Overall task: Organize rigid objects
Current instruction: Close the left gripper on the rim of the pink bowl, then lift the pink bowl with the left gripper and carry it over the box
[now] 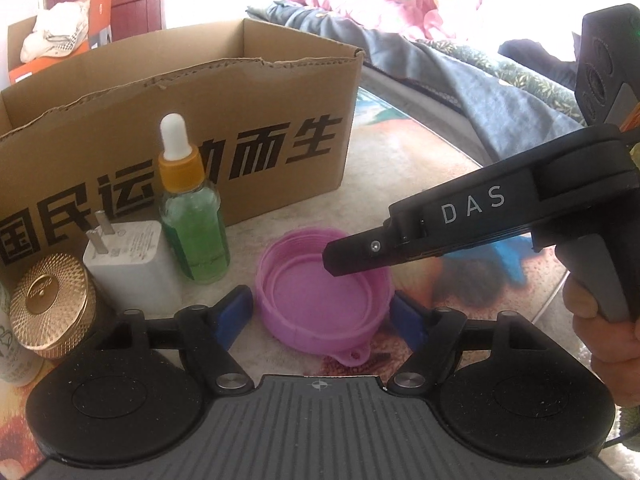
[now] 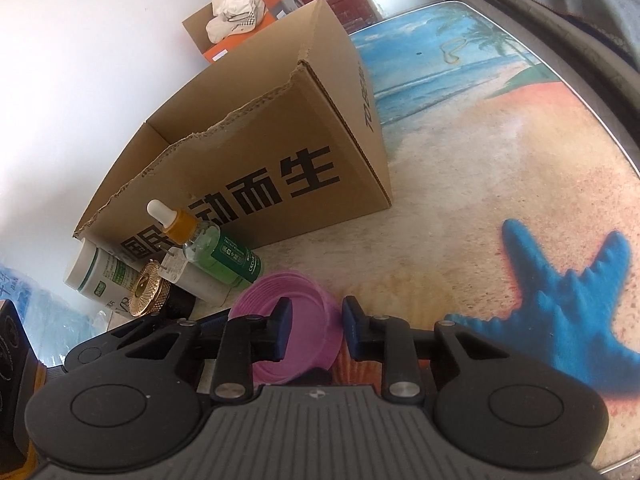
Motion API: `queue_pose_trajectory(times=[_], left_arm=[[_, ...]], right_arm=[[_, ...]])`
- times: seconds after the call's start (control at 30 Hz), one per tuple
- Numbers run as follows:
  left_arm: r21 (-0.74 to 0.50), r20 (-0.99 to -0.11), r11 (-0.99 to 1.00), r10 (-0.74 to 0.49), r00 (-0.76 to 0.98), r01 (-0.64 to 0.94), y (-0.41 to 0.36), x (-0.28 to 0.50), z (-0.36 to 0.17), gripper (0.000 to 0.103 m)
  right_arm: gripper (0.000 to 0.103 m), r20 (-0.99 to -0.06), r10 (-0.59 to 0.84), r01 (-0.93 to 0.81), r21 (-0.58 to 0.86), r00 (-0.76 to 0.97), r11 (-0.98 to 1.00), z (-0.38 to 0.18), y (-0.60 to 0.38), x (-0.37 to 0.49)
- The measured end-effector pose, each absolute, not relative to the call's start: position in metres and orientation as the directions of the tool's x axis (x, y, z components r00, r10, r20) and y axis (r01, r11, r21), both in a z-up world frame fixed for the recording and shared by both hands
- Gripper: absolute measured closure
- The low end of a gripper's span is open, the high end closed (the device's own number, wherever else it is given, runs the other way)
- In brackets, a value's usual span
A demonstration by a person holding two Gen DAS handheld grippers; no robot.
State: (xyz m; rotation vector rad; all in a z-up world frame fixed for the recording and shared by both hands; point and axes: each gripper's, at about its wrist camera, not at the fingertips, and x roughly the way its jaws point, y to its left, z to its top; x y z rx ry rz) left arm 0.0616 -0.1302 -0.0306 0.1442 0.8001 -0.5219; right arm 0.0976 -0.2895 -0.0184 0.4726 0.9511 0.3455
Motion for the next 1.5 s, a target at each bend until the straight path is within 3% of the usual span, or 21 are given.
queue_pose_trajectory(times=[0.43,0.87,1.2,1.37,1.5], left_arm=[[-0.053,-0.664,0.869,-0.399,0.633,0.492,-0.127,0.05,-0.011,0.03],[0.008,-0.508,0.874,-0.415,0.755,0.486,-0.119,0.025,0.045,0.03],[0.081,-0.408,0.909,-0.343,0.846,0.408,-0.101,0.053,0.104,0.03],[0.076,-0.439,0.924,-0.308,0.844,0.376,-0.082,0.089,0.118,0.03],[0.037,-0.532,0.933,-0.286,0.797,0.359,-0.067,0.131,0.111,0.03]], right_arm=[[0.077,-0.661,0.498,-0.102,0.542,0.561,0.834,-0.003,-0.292,0.083],[0.077,-0.554,0.502,-0.214,0.502,0.664,0.838,0.07,-0.289,0.064],[0.077,-0.464,0.568,-0.386,0.432,0.679,0.815,0.136,-0.26,0.106],[0.077,-0.482,0.625,-0.438,0.451,0.614,0.778,0.152,-0.238,0.153],[0.077,-0.545,0.647,-0.429,0.484,0.533,0.762,0.143,-0.219,0.203]])
